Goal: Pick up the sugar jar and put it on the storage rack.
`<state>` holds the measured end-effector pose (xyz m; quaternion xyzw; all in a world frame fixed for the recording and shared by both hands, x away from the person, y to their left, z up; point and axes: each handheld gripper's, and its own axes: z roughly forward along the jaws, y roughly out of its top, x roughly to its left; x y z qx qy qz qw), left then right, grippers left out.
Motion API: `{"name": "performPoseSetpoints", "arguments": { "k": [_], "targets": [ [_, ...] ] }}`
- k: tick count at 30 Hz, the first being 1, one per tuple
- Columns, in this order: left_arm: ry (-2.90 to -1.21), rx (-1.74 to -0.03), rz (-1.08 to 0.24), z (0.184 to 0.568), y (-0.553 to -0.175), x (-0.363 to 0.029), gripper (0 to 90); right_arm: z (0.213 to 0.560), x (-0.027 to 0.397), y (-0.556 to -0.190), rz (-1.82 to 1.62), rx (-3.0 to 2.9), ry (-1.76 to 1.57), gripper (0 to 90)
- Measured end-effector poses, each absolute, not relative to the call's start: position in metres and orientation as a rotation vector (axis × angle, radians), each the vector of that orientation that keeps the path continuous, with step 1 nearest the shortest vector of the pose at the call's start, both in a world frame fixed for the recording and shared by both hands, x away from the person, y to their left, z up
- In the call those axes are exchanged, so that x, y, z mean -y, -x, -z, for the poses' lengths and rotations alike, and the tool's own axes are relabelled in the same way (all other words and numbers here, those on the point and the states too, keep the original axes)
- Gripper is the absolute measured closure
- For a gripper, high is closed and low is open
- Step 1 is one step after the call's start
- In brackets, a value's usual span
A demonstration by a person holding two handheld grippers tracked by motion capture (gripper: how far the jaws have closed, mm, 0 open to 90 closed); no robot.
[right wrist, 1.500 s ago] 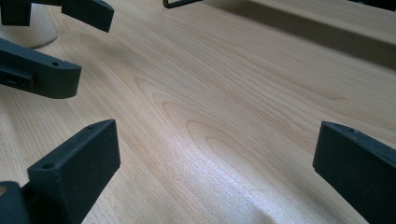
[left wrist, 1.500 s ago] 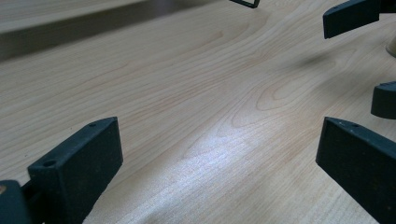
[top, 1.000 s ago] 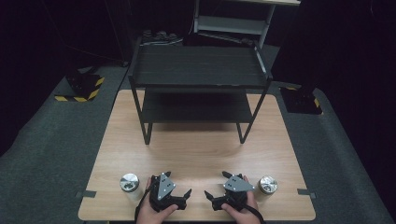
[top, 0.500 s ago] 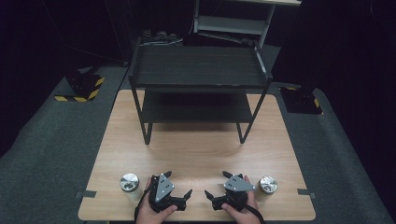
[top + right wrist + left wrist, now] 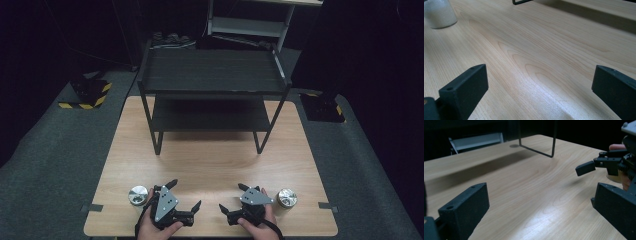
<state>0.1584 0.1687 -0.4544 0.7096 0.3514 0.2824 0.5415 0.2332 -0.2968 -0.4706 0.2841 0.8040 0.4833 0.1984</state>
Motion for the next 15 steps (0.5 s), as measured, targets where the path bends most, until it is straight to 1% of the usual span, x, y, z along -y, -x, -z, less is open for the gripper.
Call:
{"name": "performPoseSetpoints", "arguments": {
  "k": [9, 15],
  "targets": [
    [-1.647, -0.855, -0.735, 0.442, -0.147, -0.189, 0.6, 0.471, 0.296, -0.232, -1.35, -2.248, -0.792, 0.7],
    [-1.62, -0.891, -0.808, 0.435, -0.133, -0.208, 0.6, 0.471, 0.296, -0.232, -1.349, -2.246, -0.793, 0.8]
  ]
}}
